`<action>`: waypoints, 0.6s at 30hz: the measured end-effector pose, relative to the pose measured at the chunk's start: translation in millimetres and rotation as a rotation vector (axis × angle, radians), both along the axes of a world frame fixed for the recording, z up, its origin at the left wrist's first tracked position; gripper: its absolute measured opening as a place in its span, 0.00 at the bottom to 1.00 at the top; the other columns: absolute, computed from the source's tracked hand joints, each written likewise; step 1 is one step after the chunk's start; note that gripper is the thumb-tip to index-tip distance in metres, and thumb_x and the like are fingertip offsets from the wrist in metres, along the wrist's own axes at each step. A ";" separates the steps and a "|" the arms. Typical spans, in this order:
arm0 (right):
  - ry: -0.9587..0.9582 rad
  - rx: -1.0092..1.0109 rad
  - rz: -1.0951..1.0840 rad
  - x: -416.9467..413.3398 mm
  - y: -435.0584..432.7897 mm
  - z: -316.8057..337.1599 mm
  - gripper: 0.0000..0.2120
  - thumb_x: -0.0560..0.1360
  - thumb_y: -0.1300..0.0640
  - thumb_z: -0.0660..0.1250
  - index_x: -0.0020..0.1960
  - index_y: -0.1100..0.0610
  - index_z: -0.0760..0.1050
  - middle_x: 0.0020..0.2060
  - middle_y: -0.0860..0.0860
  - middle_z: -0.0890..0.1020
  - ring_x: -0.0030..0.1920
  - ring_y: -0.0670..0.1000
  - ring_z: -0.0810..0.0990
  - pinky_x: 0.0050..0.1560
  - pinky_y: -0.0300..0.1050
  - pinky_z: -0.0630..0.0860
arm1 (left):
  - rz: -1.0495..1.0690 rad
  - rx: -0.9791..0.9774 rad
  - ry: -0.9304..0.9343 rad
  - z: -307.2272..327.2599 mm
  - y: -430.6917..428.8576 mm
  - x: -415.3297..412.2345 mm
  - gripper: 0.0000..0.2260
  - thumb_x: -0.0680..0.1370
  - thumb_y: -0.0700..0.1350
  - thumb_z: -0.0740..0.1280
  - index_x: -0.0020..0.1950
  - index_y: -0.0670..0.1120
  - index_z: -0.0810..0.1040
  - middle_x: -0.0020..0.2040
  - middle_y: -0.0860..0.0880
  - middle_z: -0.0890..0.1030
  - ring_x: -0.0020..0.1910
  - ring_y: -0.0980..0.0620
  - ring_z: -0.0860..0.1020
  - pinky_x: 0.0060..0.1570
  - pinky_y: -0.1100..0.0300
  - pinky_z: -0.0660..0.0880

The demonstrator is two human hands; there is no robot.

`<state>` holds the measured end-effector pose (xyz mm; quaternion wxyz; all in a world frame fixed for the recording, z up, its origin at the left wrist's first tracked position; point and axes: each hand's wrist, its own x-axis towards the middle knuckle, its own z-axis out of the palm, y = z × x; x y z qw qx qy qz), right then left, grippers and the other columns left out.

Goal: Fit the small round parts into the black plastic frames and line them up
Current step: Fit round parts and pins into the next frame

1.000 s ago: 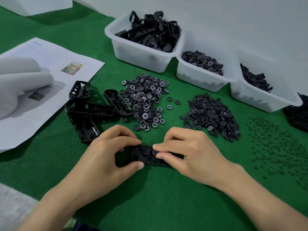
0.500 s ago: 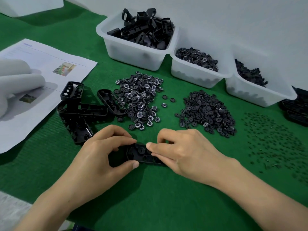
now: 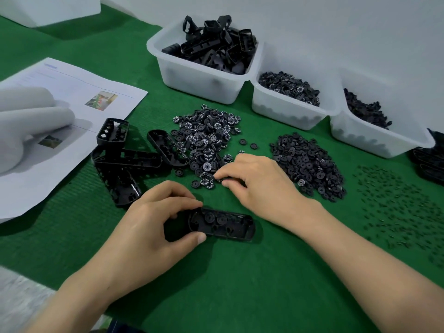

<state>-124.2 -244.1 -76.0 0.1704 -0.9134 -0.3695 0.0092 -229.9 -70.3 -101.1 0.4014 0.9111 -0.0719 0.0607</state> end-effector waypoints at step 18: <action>0.194 0.145 -0.077 -5.1 -13.7 -3.1 0.04 0.70 0.59 0.71 0.44 0.53 0.82 0.36 0.48 0.78 0.30 0.42 0.72 0.37 0.32 0.70 | -0.004 -0.002 -0.010 0.3 -1.0 -0.9 0.23 0.64 0.62 0.64 0.54 0.53 0.79 0.52 0.62 0.74 0.50 0.62 0.73 0.49 0.70 0.70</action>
